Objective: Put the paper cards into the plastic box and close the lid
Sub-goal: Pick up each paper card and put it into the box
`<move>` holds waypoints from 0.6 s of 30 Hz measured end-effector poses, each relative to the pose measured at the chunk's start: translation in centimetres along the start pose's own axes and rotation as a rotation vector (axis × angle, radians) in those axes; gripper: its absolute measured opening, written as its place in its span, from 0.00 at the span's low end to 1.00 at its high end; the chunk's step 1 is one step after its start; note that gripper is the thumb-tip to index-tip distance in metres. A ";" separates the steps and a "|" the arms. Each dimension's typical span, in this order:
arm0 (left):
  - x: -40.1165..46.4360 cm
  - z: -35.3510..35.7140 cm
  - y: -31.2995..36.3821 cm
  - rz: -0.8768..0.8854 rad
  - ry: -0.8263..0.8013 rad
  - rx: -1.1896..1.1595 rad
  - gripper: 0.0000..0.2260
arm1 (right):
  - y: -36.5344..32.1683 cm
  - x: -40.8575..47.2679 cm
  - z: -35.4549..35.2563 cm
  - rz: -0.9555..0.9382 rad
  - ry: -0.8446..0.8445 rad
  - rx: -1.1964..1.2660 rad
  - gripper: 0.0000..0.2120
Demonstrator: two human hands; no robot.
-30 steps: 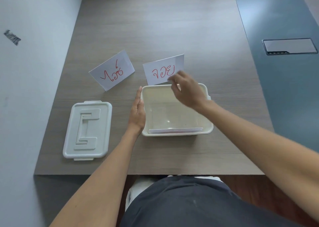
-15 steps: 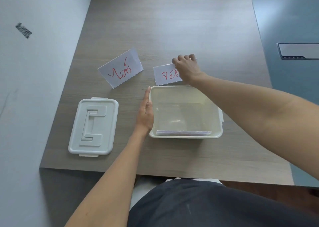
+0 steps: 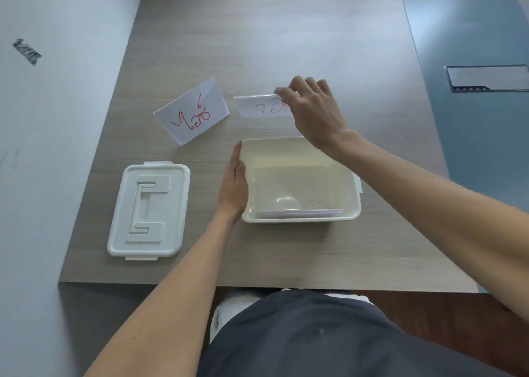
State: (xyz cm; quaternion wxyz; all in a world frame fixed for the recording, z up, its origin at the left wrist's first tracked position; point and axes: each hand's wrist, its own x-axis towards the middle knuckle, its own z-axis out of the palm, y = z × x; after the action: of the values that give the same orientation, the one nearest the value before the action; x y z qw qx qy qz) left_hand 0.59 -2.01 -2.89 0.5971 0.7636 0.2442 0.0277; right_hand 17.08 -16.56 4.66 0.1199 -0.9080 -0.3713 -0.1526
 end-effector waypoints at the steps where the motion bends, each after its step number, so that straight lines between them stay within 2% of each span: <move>1: -0.1 0.0 0.1 -0.002 0.000 0.000 0.23 | -0.5 -0.7 -0.8 0.020 0.039 0.009 0.18; 5: -0.2 -0.2 0.2 0.017 -0.003 0.025 0.22 | -2.5 -4.0 -3.2 0.068 0.172 0.042 0.15; 11: -0.1 -0.1 0.4 0.012 0.003 0.024 0.22 | -4.2 -10.2 -4.6 0.066 0.131 0.092 0.17; 13: -0.1 0.0 0.3 0.019 0.001 0.014 0.22 | -4.5 -12.4 -4.2 0.055 0.057 0.113 0.18; 18: -0.1 0.0 0.3 0.033 0.002 0.006 0.22 | -5.0 -16.3 -2.6 0.043 -0.260 0.140 0.23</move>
State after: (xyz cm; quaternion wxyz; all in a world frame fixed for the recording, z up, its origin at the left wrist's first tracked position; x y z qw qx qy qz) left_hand 0.61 -2.13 -2.63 0.5940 0.7694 0.2321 0.0373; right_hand 1.96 -24.31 1.64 0.1370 -0.9172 -0.3740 -0.0050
